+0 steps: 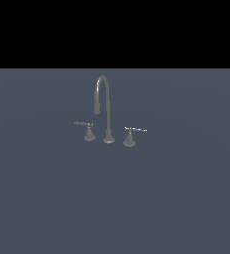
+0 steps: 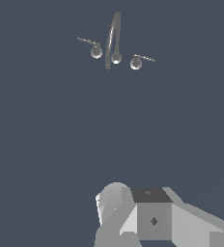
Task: Turn on the faucet by rotating a designated handle.
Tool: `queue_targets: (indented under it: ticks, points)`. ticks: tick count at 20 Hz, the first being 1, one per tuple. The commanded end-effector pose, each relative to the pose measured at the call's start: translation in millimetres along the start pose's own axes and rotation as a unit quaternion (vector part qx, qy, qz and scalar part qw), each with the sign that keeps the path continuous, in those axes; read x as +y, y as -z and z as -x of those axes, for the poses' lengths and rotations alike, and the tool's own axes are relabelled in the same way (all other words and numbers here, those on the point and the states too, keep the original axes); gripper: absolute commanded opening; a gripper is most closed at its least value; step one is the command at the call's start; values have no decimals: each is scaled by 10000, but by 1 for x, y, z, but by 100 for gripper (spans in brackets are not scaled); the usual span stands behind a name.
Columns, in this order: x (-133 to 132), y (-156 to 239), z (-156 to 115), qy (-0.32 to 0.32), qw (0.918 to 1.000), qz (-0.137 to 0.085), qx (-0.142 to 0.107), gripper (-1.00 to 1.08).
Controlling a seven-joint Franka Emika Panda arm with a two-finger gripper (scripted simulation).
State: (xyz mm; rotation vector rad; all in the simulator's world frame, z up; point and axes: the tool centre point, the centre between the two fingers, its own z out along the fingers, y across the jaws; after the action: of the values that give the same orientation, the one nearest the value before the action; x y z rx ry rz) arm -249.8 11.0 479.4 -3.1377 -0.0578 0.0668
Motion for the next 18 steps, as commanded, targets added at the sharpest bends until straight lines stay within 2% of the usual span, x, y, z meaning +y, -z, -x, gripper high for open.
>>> queue_targets:
  ticks: [1,10,18]
  points:
    - [0,0,0,0,10000,0,0,-100]
    - [5,0,-3,-35,9999,142,-4,-100]
    - [6,-1,-6,-100,9998,153,-3,-100]
